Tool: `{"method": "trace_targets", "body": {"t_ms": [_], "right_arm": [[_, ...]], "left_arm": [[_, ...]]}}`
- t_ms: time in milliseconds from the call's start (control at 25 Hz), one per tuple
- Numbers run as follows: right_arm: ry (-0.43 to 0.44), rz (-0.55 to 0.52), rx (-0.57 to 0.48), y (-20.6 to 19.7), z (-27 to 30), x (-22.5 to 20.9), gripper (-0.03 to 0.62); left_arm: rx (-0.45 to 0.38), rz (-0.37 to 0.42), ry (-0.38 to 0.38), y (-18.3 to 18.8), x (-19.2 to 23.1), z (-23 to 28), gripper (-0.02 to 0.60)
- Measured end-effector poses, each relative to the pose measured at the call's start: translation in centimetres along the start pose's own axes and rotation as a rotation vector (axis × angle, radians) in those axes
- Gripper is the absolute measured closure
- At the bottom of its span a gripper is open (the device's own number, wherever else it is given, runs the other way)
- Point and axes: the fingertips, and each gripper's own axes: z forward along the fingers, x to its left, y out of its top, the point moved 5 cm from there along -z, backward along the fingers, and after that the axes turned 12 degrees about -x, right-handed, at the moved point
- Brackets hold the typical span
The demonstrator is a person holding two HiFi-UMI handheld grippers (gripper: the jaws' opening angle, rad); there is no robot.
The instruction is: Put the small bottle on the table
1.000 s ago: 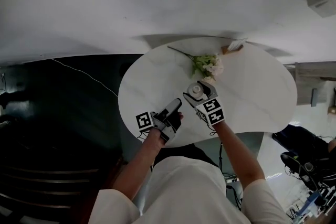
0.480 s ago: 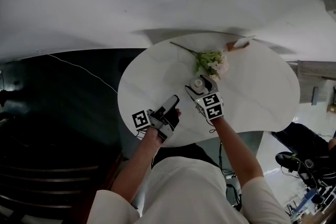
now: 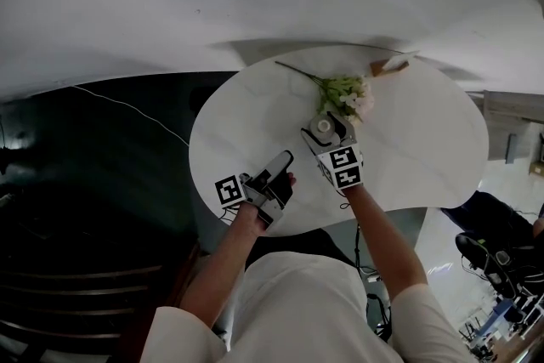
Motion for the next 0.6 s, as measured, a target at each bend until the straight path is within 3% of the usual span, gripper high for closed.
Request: {"method": "trace_targets", "body": {"t_ms": [600], "right_arm": [[-0.035,-0.105,0.009,-1.1,0.1,0.5,0.244]], "left_arm": [[0.045,0.023,0.003,-0.1,0.3,0.0,0.301]]}}
